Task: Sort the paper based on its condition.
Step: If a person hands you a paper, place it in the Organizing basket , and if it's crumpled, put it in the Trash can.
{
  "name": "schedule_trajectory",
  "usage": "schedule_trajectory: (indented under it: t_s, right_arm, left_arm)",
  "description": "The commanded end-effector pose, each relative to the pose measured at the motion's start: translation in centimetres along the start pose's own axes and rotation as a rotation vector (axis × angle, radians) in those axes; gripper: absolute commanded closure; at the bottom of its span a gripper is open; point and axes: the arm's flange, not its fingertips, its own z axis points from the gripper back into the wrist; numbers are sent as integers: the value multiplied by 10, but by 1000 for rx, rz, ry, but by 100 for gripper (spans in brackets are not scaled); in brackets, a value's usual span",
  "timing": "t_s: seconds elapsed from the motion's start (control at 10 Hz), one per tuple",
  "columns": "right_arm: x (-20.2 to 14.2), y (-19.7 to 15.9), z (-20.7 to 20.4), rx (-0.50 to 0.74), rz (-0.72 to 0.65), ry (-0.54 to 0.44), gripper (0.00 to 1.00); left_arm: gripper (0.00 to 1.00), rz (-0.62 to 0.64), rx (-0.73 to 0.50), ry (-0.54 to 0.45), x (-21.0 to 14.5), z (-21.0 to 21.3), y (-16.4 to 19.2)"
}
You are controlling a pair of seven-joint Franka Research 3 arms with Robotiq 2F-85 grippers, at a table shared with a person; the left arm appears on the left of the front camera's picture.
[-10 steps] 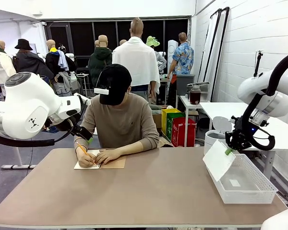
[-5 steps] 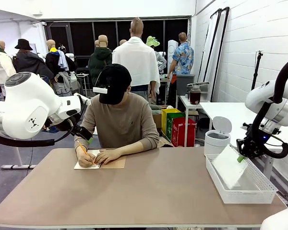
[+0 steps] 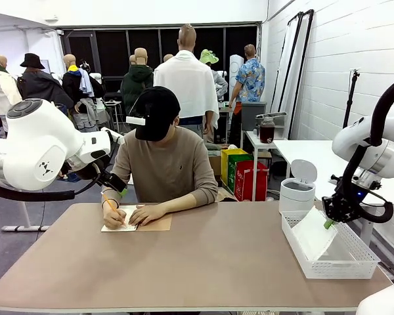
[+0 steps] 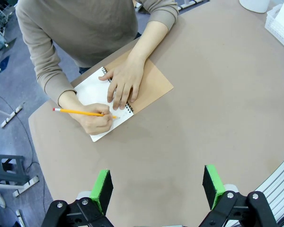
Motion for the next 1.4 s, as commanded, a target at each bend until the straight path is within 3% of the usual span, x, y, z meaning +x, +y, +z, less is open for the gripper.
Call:
schedule_trajectory:
  t_s: [0.0,0.2,0.3,0.7,0.8,1.3]
  right_arm:
    - [-2,1,-5,-89,-41,4,100]
    - [-4,5,-3,-128,-53,8,100]
    - [-5,8,-1,-124,-67,26,88]
    - [-10,19,-3,-156,-143,111,11]
    - [-11,22,-2,-166,-150,114,0]
    - [-12,32,9,-214,-172,118,0]
  left_arm:
    - [0,3,-2,0,-1,0,1]
    - [0,3,-2,0,-1,0,1]
    - [0,3,-2,0,-1,0,1]
    - [0,3,-2,0,-1,0,1]
    - [0,3,-2,0,-1,0,1]
    - [0,3,-2,0,-1,0,1]
